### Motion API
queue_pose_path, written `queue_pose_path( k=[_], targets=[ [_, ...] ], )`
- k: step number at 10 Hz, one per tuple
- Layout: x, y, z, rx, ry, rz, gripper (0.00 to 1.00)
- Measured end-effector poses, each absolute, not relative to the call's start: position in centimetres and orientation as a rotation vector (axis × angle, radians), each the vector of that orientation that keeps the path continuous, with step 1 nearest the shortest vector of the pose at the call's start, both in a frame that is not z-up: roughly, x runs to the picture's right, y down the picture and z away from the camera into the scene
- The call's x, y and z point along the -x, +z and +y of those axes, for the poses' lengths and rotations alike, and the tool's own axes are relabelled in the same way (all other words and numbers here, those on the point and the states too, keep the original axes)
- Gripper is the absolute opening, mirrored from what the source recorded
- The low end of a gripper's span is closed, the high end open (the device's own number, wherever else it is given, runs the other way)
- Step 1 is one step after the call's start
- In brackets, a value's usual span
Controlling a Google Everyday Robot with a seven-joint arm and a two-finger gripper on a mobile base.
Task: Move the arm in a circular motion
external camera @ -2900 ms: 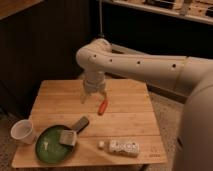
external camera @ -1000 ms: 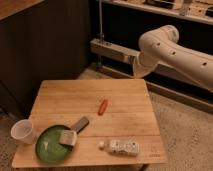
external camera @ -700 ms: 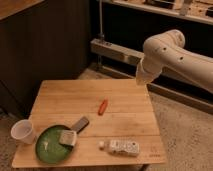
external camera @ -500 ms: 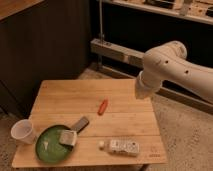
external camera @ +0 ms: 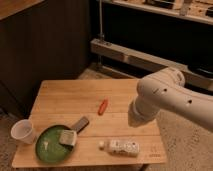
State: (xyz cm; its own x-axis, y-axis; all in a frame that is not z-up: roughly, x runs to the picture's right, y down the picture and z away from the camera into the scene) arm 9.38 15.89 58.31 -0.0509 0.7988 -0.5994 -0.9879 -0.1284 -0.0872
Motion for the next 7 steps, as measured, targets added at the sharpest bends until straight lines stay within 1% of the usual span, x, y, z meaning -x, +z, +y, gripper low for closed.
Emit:
queue_pose_path(
  k=[2,3,5,7],
  targets=[
    [-6.0,57.6,17.7,0.657,1.542,0.424,0.00],
    [-2.3,57.7,18.1,0.699,1.477,0.436,0.00],
    [1.9,59.0,17.6,0.736,1.391,0.446,0.00],
    [6.4,62.0,15.3,0.768,1.287,0.438,0.00]
  ],
)
